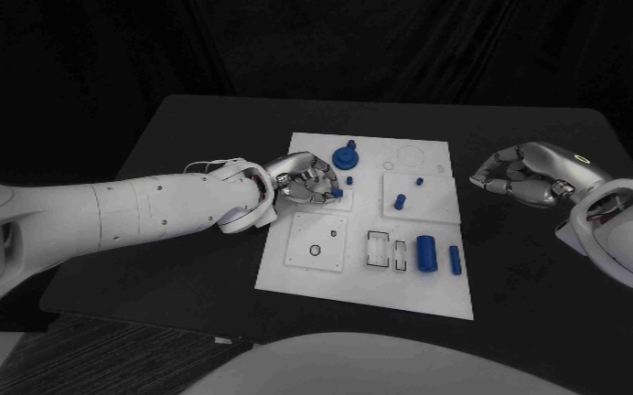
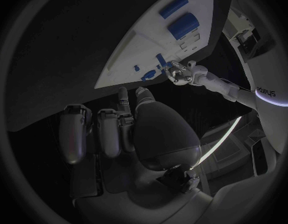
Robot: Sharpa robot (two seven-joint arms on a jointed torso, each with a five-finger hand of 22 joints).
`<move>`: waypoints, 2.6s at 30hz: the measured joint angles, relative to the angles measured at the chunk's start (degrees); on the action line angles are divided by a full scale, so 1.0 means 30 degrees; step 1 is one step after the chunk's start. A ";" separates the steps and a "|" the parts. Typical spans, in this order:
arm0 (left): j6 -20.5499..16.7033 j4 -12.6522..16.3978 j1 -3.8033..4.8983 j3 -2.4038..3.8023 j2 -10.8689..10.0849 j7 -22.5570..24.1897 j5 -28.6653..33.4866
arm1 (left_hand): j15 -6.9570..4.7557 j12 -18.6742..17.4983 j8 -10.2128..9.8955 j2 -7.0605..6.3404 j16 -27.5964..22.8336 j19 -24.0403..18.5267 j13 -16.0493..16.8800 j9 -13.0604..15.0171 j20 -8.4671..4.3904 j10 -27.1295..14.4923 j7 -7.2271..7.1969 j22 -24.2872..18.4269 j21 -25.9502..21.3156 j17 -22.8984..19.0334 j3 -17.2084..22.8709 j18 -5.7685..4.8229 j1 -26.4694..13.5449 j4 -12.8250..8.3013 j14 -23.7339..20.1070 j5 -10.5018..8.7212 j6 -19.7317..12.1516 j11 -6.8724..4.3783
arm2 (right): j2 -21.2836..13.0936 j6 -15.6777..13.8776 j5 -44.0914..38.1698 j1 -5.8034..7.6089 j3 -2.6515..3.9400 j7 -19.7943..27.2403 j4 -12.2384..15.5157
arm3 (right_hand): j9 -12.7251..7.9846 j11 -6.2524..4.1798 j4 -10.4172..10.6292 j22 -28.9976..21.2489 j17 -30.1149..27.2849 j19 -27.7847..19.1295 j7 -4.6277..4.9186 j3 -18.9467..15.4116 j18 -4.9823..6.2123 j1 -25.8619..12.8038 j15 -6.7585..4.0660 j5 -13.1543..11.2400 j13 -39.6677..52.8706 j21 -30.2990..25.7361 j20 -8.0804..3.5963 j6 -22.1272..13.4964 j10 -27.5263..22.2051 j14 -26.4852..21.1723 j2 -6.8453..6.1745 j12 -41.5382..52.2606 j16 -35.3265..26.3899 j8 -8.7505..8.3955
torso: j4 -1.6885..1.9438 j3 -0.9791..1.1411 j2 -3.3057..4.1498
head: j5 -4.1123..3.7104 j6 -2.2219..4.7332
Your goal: Assemble the parts on the task board
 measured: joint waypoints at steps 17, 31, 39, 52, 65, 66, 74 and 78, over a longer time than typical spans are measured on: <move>-0.0450 -0.0129 -0.0048 -0.0017 0.0209 0.0241 -0.0049 | 0.0000 -0.0001 0.0791 0.0466 0.0000 -0.0001 -0.0001 -0.0119 0.0000 0.0000 -0.0202 -0.0001 0.0001 0.0015 0.0293 -0.0010 -0.0061 -0.0182 -0.0001 0.0222 0.1027 0.0000 | -0.0015 0.0000 0.0000 -0.0002 0.0000 0.0002 0.0015 | 0.0001 0.0000 0.0000 -0.0002 -0.0004 0.0000 0.0000 0.0000 0.0000 0.0019 0.0045 0.0000 0.0001 0.0000 -0.0001 -0.0001 0.0000 -0.0010 0.0019 0.0002 0.0000 0.0000 | -0.0027 0.0015 -0.0005 | 0.0029 0.0000; -0.0824 0.0025 -0.0072 -0.0018 0.0198 0.0832 -0.0065 | 0.0000 -0.0001 0.0867 0.0643 0.0000 -0.0002 -0.0001 -0.0661 0.0001 0.0000 -0.0256 -0.0002 -0.0003 0.0012 0.0529 -0.0004 -0.0051 -0.0423 -0.0001 0.0731 0.2083 0.0000 | -0.0041 0.0006 0.0000 -0.0003 0.0000 0.0002 0.0037 | 0.0002 0.0000 0.0000 0.0012 -0.0006 0.0000 -0.0068 0.0000 0.0000 0.0016 0.0050 0.0000 0.0000 0.0000 -0.0001 0.0068 0.0000 -0.0010 0.0016 0.0002 0.0000 0.0000 | -0.0027 0.0000 -0.0011 | -0.0018 0.0000; -0.1137 0.0780 -0.0073 -0.0015 -0.0545 0.0974 -0.0071 | 0.0000 0.0000 0.0861 0.0642 0.0000 -0.0002 -0.0002 -0.0872 0.0000 0.0000 -0.0036 -0.0001 -0.0003 0.0010 0.0582 -0.0007 -0.0050 -0.0479 -0.0001 0.1071 0.2359 0.0000 | -0.0060 0.0015 0.0000 -0.0004 0.0000 -0.0005 0.0045 | 0.0002 0.0000 0.0000 0.0010 -0.0008 0.0000 -0.0068 0.0000 0.0000 0.0016 0.0011 0.0000 0.0000 0.0000 0.0000 0.0068 0.0000 -0.0052 0.0015 0.0003 0.0000 0.0000 | -0.0005 0.0002 -0.0005 | -0.0079 0.0000; -0.0054 0.3215 0.1711 0.0006 -0.2477 -0.1263 -0.0078 | -0.0144 -0.0001 0.0782 0.0494 0.0000 0.0061 -0.0001 -0.1068 -0.0075 0.0007 0.0164 -0.0002 0.0171 0.0008 0.0580 -0.0004 -0.0467 -0.0480 -0.0001 0.1515 0.2641 -0.0130 | 0.0102 0.0054 0.0000 -0.0004 0.0000 -0.0049 0.0038 | 0.0003 0.0000 -0.0054 0.0007 -0.0010 0.0000 -0.0068 0.0054 0.0000 0.0178 0.0010 0.0000 0.0010 0.0000 0.0000 0.0068 0.0000 -0.0061 0.0017 -0.0072 0.0000 0.0000 | -0.0016 0.0018 -0.0044 | -0.0249 -0.0002; 0.6139 0.4020 0.4931 0.0022 -0.2430 -0.7992 -0.0086 | -0.0279 -0.0001 0.0047 0.0646 0.0000 -0.0005 -0.0001 -0.1488 -0.0277 -0.0035 -0.0264 0.0006 0.0171 0.0006 0.0590 -0.0004 -0.1122 -0.0482 0.0000 0.1231 0.3065 -0.0313 | 0.0380 0.0120 0.0000 -0.0004 0.0002 -0.0145 0.0086 | 0.0003 0.0001 -0.0184 0.0004 -0.0011 0.0000 -0.0068 0.0183 0.0000 0.0402 -0.0032 0.0063 0.0014 -0.0078 0.0000 0.0067 0.0000 -0.0007 0.0045 -0.0029 0.0000 0.0000 | -0.0090 0.0095 -0.0112 | -0.0580 0.0000; 0.6589 0.4000 0.5060 0.0018 -0.2347 -0.8392 -0.0087 | -0.0328 -0.0001 0.0044 0.0667 0.0000 -0.0005 -0.0001 -0.1508 -0.0276 -0.0056 -0.0272 0.0011 0.0171 0.0006 0.0700 -0.0004 -0.1143 -0.0529 -0.0050 0.1186 0.3071 -0.0333 | 0.0414 0.0127 0.0000 -0.0004 0.0002 -0.0154 0.0086 | 0.0003 0.0001 -0.0184 0.0004 -0.0012 0.0000 -0.0068 0.0183 -0.0001 0.0402 -0.0032 0.0075 0.0014 -0.0078 0.0000 0.0068 0.0000 -0.0007 0.0045 -0.0021 0.0000 0.0000 | -0.0101 0.0097 -0.0115 | -0.0588 0.0004; 0.9514 0.3223 0.5655 0.0015 -0.1438 -1.0544 -0.0045 | -0.0347 0.0000 -0.0393 0.0620 0.0000 0.0063 -0.0001 -0.1619 -0.0343 0.0012 -0.0211 0.0012 0.0170 0.0005 0.1220 -0.0003 -0.1451 -0.0737 -0.0068 0.1168 0.3147 -0.0401 | 0.0639 0.0227 0.0000 -0.0004 0.0004 -0.0223 0.0053 | 0.0003 0.0001 -0.0296 0.0002 -0.0012 0.0000 -0.0135 0.0295 0.0000 0.0612 -0.0028 0.0074 0.0016 -0.0078 -0.0001 0.0134 0.0000 -0.0005 -0.0004 0.0000 -0.0078 0.0000 | -0.0187 0.0145 -0.0126 | -0.0679 0.0005; 1.0612 0.2555 0.5746 0.0015 -0.0995 -1.1265 0.0754 | -0.0346 -0.0001 -0.0581 0.0666 0.0000 0.0063 -0.0002 -0.1741 -0.0343 0.0012 -0.0212 0.0012 0.0170 0.0005 0.1443 -0.0002 -0.1546 -0.0824 -0.0068 0.1177 0.3148 -0.0401 | 0.0753 0.0313 0.0000 -0.0004 0.0004 -0.0254 0.0016 | 0.0003 0.0001 -0.0346 0.0001 -0.0012 0.0000 -0.0135 0.0346 0.0000 0.0637 -0.0025 0.0074 0.0022 -0.0078 0.0000 0.0135 0.0000 -0.0005 0.0017 0.0002 -0.0078 0.0000 | -0.0227 0.0168 -0.0137 | -0.0734 0.0005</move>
